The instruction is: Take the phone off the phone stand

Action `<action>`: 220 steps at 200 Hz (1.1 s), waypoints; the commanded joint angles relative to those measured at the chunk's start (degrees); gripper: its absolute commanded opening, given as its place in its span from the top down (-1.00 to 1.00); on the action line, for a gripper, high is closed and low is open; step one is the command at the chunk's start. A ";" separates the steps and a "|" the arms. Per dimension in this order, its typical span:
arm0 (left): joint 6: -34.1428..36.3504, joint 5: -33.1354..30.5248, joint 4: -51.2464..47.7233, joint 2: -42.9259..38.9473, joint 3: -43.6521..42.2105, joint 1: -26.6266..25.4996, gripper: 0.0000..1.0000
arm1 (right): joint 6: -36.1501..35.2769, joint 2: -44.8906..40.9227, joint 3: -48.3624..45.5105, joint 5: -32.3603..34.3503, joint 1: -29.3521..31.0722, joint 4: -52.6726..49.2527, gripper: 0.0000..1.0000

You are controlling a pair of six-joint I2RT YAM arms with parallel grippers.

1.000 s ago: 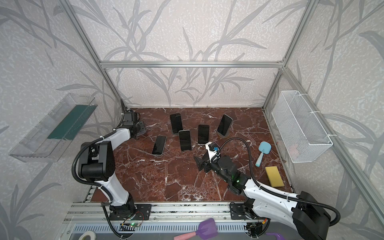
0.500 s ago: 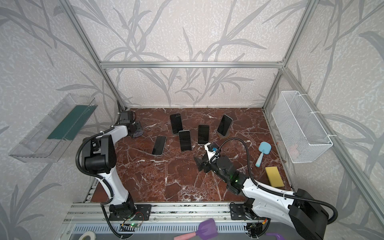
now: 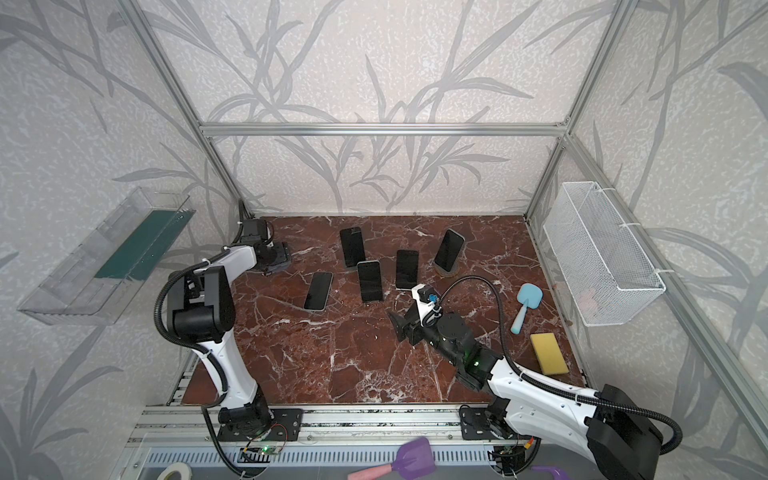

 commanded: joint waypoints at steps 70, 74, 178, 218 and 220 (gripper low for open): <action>-1.94 3.14 6.99 -26.21 -8.49 -2.46 -0.94 | -2.23 1.62 0.11 2.39 0.34 0.47 -0.84; -2.35 3.49 7.99 -27.07 -9.22 -2.55 -0.95 | -2.38 1.82 0.20 2.55 0.34 0.42 -0.84; -3.46 8.64 25.04 -45.28 -19.84 -14.65 -0.98 | -3.31 -2.02 -3.13 6.38 0.34 6.33 -0.87; -10.42 11.40 27.89 -44.94 -20.15 -17.54 -0.98 | -3.57 -10.79 -6.48 12.48 0.34 6.82 -0.87; -10.57 11.53 27.88 -44.93 -20.13 -17.77 -0.98 | -3.69 -11.20 -6.52 12.73 0.34 6.54 -0.87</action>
